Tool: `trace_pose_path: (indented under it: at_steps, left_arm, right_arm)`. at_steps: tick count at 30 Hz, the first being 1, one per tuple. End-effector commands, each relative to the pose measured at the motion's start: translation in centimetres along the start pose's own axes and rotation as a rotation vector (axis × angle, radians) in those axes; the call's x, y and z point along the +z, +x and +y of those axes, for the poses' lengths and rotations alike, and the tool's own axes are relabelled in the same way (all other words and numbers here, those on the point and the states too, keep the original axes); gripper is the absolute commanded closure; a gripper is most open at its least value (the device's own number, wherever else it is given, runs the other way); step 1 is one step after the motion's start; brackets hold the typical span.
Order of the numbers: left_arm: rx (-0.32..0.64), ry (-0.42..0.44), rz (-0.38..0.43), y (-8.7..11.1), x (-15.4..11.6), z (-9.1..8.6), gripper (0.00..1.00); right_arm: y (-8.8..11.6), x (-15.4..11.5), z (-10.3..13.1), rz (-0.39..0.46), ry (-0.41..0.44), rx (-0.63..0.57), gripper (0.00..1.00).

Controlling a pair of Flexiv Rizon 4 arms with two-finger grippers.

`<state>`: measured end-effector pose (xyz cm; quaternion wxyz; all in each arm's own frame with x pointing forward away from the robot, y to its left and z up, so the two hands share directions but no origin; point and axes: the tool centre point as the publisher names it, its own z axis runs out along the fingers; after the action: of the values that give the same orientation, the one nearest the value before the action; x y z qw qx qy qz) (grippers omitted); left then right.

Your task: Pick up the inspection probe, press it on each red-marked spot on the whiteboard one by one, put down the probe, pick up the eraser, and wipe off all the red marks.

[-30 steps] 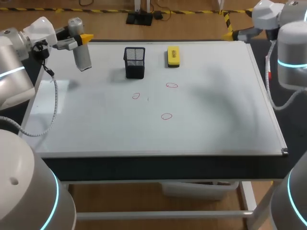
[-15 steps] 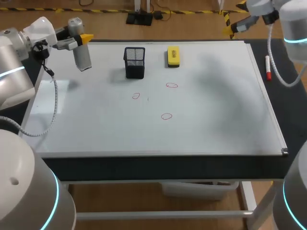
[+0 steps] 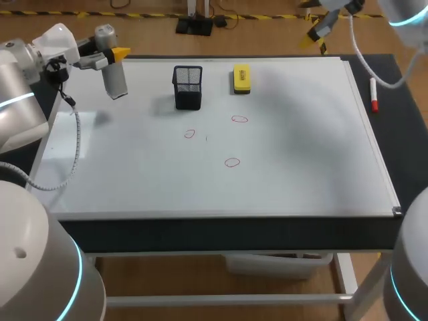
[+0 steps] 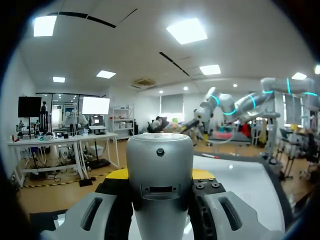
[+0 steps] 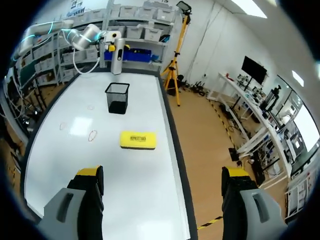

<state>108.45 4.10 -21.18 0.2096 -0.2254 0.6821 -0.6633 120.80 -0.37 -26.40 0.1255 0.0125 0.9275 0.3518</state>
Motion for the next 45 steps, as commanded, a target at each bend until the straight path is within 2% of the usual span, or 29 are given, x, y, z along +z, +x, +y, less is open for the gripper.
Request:
trace_pose_path:
  at_steps: [1,3,8,12,19,24,26,45]
  left_arm:
    - [0.001,0.001,0.001,0.0,0.0,-0.1,1.0]
    - [0.001,0.001,0.001,0.0,0.0,-0.1,1.0]
    - [0.001,0.001,0.001,0.0,0.0,-0.1,1.0]
    - [0.001,0.001,0.001,0.0,0.0,-0.1,1.0]
    - [0.001,0.001,0.001,0.0,0.0,-0.1,1.0]
    - [0.001,0.001,0.001,0.0,0.0,-0.1,1.0]
    - [0.001,0.001,0.001,0.0,0.0,-0.1,1.0]
    - [0.001,0.001,0.001,0.0,0.0,-0.1,1.0]
  right_arm:
    - [-0.5,0.6,0.6,0.43,0.146,-0.042,0.0]
    - [-0.3,0.7,0.8,0.46,0.171,-0.074,0.0]
    - [0.3,1.3,1.0,0.541,0.321,-0.196,0.0]
    - [0.7,1.7,1.5,0.573,0.399,-0.293,0.0]
    - [1.3,2.5,2.1,0.597,0.509,-0.513,0.0]
    - [1.7,3.0,2.3,0.578,0.635,-0.687,0.0]
    - [2.1,3.0,2.4,0.602,0.656,-0.708,0.0]
    - [2.1,3.0,2.4,0.602,0.656,-0.708,0.0]
